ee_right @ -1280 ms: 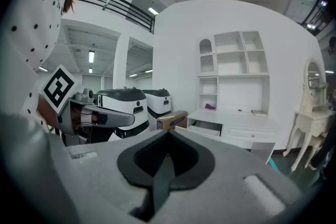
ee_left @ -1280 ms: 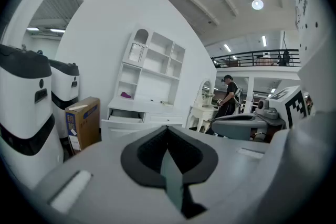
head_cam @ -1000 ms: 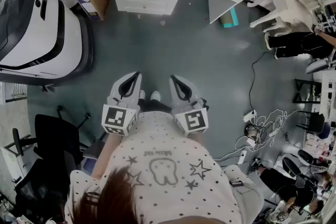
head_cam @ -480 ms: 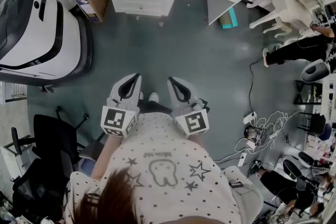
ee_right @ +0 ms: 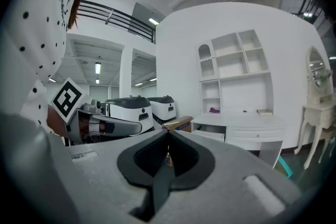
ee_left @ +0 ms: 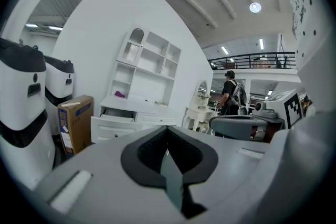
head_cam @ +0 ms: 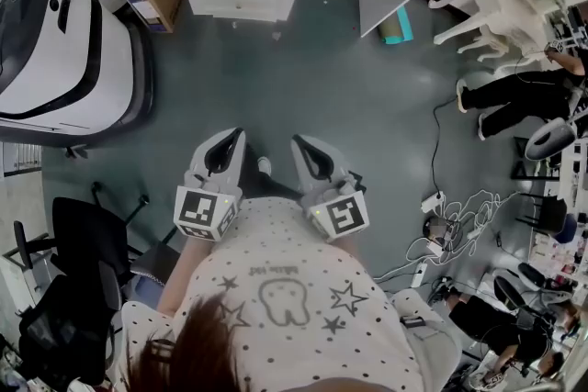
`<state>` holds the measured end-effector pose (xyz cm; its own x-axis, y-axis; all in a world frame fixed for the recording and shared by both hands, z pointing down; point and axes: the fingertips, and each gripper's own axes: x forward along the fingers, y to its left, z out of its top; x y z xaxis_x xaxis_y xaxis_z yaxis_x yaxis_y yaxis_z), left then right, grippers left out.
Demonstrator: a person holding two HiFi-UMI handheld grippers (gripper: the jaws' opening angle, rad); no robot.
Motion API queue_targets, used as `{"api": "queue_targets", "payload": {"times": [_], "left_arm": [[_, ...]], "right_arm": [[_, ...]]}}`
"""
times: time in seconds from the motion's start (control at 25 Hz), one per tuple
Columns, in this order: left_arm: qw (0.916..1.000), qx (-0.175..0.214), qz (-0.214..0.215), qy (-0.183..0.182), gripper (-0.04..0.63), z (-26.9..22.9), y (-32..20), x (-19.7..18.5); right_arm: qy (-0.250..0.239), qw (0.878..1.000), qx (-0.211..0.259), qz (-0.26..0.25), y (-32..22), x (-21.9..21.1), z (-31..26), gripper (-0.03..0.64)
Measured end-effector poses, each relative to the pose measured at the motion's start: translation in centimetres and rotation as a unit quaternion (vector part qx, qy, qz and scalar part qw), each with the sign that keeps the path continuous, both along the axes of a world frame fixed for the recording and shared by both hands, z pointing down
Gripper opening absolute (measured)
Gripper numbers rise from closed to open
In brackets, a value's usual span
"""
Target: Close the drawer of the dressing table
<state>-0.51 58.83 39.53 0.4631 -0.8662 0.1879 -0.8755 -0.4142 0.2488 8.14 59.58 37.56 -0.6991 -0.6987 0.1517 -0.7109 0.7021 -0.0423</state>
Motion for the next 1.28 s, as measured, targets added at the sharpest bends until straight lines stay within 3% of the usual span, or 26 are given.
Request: {"api": "queue_targets", "payload": {"times": [0.36,0.76,1.08,1.28], "left_arm": [[0.9999,-0.006,-0.008,0.003,-0.005,0.0,-5.3,-4.0],[1.0000,0.006,0.004,0.006,-0.005,-1.2,-12.5,-8.6],[0.9998,0.006,0.020,0.000,-0.005,-1.1,-14.6,-9.7],[1.0000,0.002,0.005,0.000,-0.005,-1.1,-15.2,-10.8]], "right_arm": [[0.012,1.000,-0.013,0.025,-5.2,-2.8,0.0,-0.005],[0.029,0.997,0.011,0.068,-12.3,-5.9,-0.7,-0.005],[0.024,0.996,0.007,0.087,-14.5,-6.7,-0.6,-0.005],[0.028,0.997,-0.007,0.075,-15.1,-7.6,0.1,-0.005]]}}
